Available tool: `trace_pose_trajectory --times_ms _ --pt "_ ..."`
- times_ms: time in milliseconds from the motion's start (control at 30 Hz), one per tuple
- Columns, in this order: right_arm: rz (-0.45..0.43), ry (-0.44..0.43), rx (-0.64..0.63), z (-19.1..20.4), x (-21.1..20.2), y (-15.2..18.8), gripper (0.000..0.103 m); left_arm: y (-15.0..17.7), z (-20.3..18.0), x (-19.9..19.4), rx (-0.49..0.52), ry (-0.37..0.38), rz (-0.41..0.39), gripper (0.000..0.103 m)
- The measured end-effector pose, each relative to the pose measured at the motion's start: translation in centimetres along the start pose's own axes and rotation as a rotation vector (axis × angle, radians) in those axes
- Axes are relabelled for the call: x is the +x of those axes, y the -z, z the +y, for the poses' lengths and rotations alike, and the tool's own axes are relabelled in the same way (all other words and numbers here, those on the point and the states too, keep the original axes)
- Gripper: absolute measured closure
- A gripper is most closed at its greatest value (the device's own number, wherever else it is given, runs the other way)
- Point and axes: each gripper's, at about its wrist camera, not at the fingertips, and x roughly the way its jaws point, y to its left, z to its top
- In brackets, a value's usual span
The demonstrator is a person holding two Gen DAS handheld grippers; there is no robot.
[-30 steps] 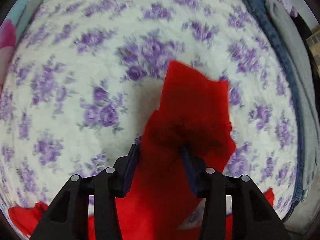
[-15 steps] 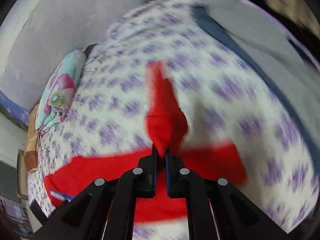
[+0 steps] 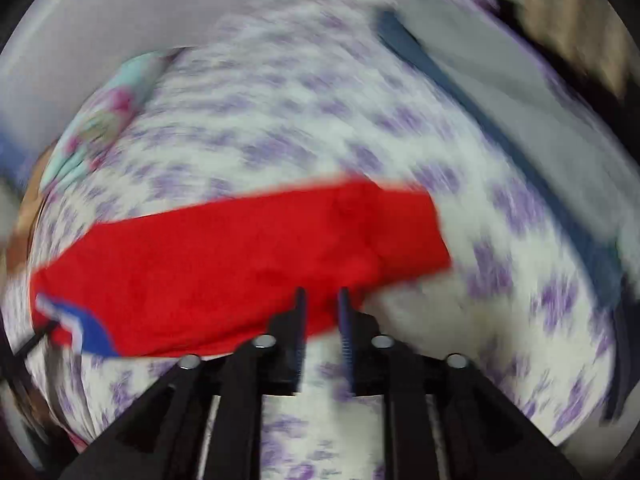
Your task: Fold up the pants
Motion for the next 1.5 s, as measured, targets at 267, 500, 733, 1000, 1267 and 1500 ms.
trace_pose_trajectory --times_ms 267,500,733,1000,1267,1500 --pt "0.099 -0.350 -0.550 22.2 8.5 -6.8 0.066 -2.2 -4.5 1.6 0.000 0.163 0.032 0.100" --pt "0.229 -0.343 -0.726 28.3 17.6 -9.6 0.066 -0.5 -7.1 5.7 0.079 0.099 0.125 0.100" --pt "0.279 -0.350 -0.706 28.2 20.0 -9.4 0.098 -0.7 -7.0 6.0 0.097 0.116 0.128 0.100" --pt "0.275 -0.310 -0.696 29.1 23.1 -9.6 0.096 -1.7 -6.8 7.1 0.080 0.075 0.139 0.100" --pt "0.151 -0.316 -0.573 23.2 13.5 -9.7 0.070 -5.5 -7.4 3.5 0.074 0.075 0.121 0.096" --pt "0.179 -0.384 -0.548 21.3 7.8 -0.3 0.092 -12.4 -7.5 10.6 -0.053 0.089 0.217 0.077"
